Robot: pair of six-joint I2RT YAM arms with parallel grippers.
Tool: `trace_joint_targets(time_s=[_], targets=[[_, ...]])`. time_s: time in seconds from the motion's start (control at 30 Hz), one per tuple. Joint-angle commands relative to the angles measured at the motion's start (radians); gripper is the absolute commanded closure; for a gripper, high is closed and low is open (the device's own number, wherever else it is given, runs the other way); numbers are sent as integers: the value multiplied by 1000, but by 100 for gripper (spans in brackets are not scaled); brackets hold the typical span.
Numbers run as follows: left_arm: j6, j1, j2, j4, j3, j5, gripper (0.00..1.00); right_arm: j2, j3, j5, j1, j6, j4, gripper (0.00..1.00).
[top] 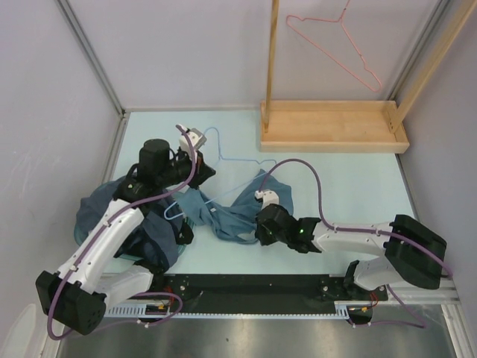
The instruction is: Place the tank top on the hanger
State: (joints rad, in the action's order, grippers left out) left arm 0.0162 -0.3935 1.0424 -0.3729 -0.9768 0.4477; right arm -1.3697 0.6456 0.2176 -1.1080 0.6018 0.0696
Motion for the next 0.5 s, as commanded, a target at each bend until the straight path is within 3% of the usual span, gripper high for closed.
trace_joint_targets(time_s=[0.0, 0.17, 0.47], targets=[[-10, -4, -54, 51, 6, 55, 100, 93, -3, 15, 80, -28, 8, 100], [-5, -4, -114, 107, 33, 196, 100, 222, -41, -38, 288, -89, 53, 100], [1, -5, -117, 120, 47, 272, 100, 213, -3, -152, 508, -206, 53, 100]])
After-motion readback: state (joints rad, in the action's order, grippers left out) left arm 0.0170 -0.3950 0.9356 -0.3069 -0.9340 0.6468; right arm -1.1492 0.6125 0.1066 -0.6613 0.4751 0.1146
